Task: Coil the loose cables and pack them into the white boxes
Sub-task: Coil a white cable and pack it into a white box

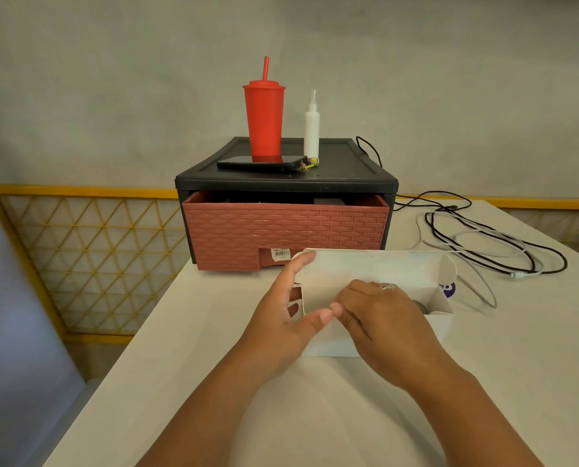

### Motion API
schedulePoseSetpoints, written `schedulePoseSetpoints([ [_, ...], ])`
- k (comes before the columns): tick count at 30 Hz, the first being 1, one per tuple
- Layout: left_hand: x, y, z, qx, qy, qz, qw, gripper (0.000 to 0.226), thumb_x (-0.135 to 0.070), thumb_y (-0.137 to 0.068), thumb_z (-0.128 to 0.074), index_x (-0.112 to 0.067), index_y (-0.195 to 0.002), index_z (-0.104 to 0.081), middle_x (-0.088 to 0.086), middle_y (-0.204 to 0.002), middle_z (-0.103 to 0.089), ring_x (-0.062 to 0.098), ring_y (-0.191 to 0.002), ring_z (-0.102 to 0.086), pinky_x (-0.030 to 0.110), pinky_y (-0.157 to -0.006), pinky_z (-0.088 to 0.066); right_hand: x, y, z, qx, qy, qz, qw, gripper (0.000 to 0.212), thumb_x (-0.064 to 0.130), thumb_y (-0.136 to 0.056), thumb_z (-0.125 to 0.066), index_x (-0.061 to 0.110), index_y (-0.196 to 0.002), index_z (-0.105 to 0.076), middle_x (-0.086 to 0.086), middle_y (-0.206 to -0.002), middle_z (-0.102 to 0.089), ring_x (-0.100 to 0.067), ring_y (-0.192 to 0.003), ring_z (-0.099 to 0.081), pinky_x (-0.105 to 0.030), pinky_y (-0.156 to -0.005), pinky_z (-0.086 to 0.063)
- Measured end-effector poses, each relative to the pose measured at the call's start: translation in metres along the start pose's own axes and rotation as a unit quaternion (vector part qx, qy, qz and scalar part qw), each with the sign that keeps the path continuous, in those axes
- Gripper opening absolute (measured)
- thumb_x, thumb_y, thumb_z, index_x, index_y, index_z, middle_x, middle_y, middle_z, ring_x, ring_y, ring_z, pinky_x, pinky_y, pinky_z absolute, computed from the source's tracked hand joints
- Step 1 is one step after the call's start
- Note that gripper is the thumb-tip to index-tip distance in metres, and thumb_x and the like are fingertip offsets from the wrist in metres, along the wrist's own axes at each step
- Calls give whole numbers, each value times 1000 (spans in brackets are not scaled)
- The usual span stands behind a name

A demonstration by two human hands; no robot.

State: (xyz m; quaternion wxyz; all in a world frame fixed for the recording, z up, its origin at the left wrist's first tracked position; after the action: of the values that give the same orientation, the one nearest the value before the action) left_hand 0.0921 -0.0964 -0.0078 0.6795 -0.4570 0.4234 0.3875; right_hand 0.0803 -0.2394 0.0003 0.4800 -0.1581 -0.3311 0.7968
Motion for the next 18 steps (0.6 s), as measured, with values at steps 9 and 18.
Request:
schedulePoseSetpoints([
  [9,10,-5,8,-13,20,8,1000,64,-13,-87,-63,-70,-108,-41,-4,-132,-53,14,-119,-51,31,-100,-45,0,5,1,11,-14,-28,999,35,36,-84,-41,21,-93,-72,5,-91,-70,-21,-84,-65,-41,-79,-48],
  [18,18,-13,34,-65,70,34,995,53,-6,-91,-54,-53,-112,-45,-2,-108,-59,9,-102,-59,22,-94,-43,-29,10,6,-185,-169,-291,923,36,22,-87,-51,16,-122,-56,4,-112,-50,-14,-102,-49,-33,-81,-46],
])
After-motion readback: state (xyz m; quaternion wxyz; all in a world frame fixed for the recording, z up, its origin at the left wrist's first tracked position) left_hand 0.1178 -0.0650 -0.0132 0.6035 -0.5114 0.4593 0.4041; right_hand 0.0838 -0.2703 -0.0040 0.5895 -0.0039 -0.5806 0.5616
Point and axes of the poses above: each hand's wrist, its own y-axis away from the middle knuckle, its own z-axis out of the back of the hand, x = y × z, the point moved 2 cm from there along -y, towards the middle knuckle
